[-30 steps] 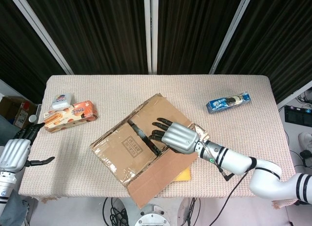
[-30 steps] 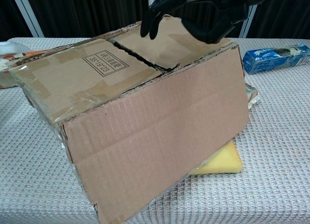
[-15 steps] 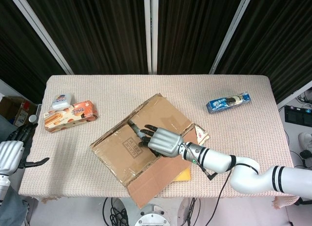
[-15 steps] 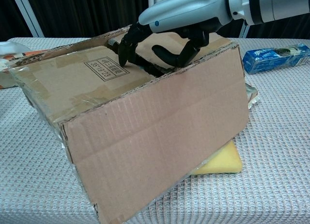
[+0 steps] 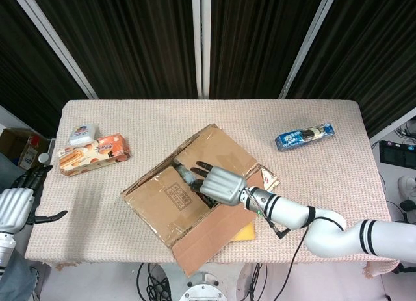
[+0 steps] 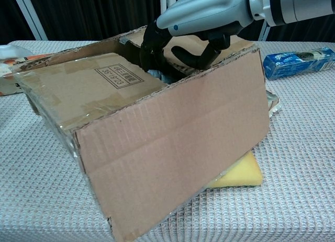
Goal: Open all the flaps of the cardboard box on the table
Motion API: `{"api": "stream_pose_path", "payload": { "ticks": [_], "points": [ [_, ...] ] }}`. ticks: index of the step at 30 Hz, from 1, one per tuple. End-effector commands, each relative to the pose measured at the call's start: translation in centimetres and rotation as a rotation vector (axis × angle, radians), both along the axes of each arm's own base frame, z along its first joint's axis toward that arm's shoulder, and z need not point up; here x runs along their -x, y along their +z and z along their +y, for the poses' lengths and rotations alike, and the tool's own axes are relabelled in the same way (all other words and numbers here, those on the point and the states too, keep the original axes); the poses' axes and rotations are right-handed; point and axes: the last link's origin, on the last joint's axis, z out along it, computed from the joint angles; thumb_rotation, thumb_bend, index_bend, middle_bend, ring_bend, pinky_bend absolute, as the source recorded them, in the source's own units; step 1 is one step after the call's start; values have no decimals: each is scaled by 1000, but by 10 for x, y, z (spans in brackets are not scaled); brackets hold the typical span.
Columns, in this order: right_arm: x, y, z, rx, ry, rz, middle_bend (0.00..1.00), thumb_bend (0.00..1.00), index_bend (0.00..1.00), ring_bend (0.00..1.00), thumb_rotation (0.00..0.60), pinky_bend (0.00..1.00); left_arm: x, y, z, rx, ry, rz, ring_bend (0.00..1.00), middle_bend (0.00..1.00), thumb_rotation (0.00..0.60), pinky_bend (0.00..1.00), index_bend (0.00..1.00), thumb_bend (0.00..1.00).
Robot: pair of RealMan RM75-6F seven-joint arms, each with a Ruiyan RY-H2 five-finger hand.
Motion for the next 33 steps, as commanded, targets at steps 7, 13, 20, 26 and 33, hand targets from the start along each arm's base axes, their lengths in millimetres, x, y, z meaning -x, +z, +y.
{"api": "stream_pose_path", "payload": {
  "ticks": [7,13,20,26,33],
  "points": [
    [-4,29,-2,131,37,-11,359,831,248,0,600,0,-1,0,1,2,-1,1,68,108,422,164,72,2],
    [-7,59,-2,229,51,-10,361,832,248,0,600,0,-3,-2,2,5,-5,-3,69,108,426,164,72,2],
    [0,97,-7,343,2,-8,360,827,244,0,600,0,-5,-3,4,8,-14,-4,68,108,424,164,72,2],
    [13,130,-19,449,-70,-32,317,823,195,0,600,0,-7,-3,5,10,-17,-3,68,108,424,164,72,2],
    [49,150,-38,480,-244,14,265,821,136,0,600,0,-9,-5,7,17,-24,-1,68,108,426,164,72,3]
  ]
}}
